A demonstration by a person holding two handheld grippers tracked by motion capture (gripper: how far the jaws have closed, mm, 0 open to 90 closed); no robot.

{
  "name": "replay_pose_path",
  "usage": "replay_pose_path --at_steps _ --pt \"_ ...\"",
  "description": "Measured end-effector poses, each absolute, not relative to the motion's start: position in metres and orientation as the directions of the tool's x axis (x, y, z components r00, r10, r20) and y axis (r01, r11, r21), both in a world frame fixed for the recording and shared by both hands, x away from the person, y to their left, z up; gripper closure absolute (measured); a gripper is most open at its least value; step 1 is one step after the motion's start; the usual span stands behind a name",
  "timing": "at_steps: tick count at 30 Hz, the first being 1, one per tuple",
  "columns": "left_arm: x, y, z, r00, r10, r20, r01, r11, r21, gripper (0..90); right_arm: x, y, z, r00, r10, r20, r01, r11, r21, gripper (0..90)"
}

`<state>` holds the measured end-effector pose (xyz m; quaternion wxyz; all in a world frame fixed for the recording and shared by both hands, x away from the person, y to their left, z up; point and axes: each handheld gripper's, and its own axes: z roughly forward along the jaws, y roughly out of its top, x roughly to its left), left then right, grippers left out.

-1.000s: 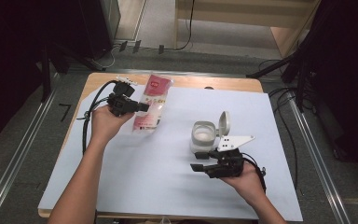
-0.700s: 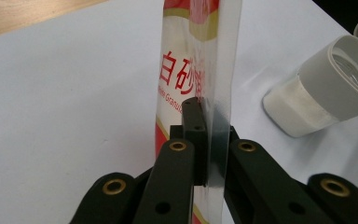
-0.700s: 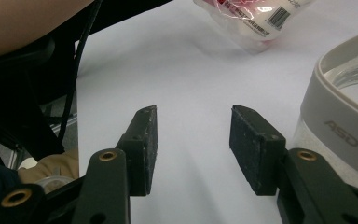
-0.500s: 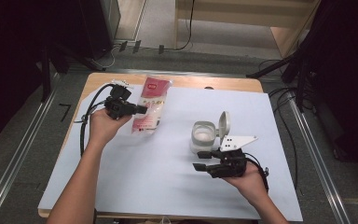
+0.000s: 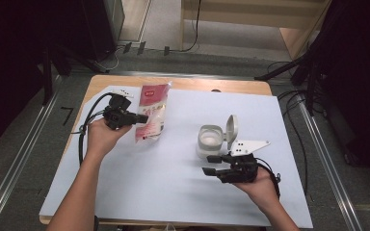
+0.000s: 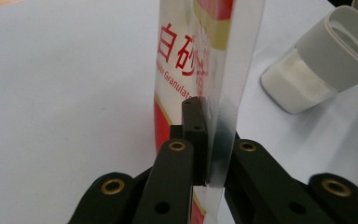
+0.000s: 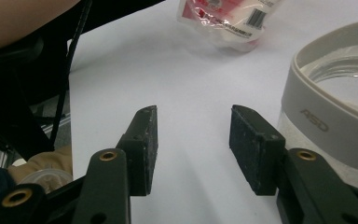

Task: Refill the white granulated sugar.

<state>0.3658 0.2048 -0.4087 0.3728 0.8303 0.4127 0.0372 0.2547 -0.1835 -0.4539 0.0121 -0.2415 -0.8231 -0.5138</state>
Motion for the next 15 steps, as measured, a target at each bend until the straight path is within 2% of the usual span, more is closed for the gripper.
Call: replay_pose_path --at_steps 10,15 --pt "0.352 0.215 -0.416 0.668 0.706 -0.237 0.654 -0.404 0.639 89.8 0.260 -0.187 -0.454 -0.882 0.396 0.254 0.401 0.351 0.846 52.4" --pt "0.347 0.218 -0.419 0.679 0.684 -0.267 0.657 -0.405 0.635 87.7 0.260 -0.185 -0.456 -0.886 0.393 0.246 0.396 0.365 0.843 52.4"
